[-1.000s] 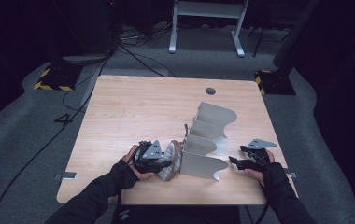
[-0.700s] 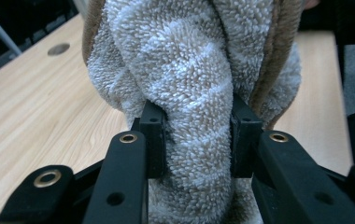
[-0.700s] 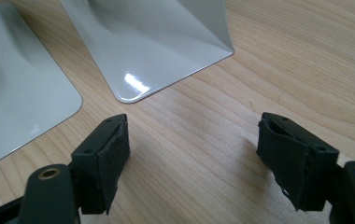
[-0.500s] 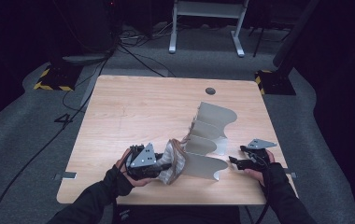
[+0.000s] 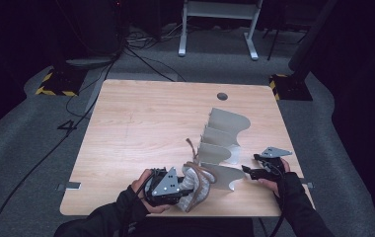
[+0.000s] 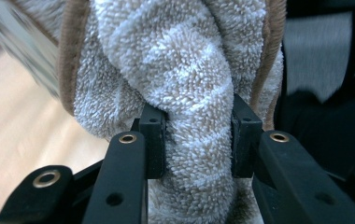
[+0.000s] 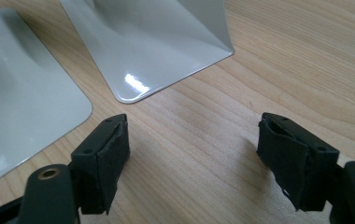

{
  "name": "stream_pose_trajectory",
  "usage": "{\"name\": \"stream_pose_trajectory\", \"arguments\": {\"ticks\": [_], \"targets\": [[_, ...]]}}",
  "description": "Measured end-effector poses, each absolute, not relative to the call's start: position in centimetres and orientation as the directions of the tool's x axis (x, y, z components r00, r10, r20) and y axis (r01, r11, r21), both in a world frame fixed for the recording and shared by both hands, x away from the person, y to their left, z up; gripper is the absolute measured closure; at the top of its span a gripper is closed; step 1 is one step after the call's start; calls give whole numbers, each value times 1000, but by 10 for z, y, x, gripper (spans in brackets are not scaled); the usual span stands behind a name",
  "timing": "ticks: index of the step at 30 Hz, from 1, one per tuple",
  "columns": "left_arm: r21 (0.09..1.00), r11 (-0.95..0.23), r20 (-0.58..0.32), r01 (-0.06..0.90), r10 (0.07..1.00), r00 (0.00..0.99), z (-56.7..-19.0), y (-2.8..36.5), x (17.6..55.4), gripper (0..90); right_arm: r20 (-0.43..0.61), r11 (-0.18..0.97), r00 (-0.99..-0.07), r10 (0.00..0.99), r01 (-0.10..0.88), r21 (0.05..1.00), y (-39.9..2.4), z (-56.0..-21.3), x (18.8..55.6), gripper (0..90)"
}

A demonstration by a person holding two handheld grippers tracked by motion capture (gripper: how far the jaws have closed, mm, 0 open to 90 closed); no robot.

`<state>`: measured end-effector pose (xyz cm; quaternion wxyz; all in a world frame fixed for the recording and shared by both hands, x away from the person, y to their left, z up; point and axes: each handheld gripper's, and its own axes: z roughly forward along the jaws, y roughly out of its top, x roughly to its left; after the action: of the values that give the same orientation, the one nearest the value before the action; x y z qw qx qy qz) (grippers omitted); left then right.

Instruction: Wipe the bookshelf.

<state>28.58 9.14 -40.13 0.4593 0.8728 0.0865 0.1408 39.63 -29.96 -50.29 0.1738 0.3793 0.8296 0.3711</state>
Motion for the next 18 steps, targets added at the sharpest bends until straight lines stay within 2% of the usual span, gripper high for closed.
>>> {"name": "stream_pose_trajectory", "arguments": {"ticks": [4, 10, 18], "targets": [[825, -565, 202, -14, 273, 940, -389, 83, 285, 659, -6, 436, -652, 758, 501, 747, -300, -503, 396, 254], [749, -662, 200, 20, 255, 946, -423, 65, 297, 658, -7, 437, -652, 758, 500, 747, -300, -503, 396, 254], [646, -757, 162, 98, 261, 952, -467, 63, 317, 658, -8, 437, -652, 758, 499, 748, -300, -503, 396, 254]]}}
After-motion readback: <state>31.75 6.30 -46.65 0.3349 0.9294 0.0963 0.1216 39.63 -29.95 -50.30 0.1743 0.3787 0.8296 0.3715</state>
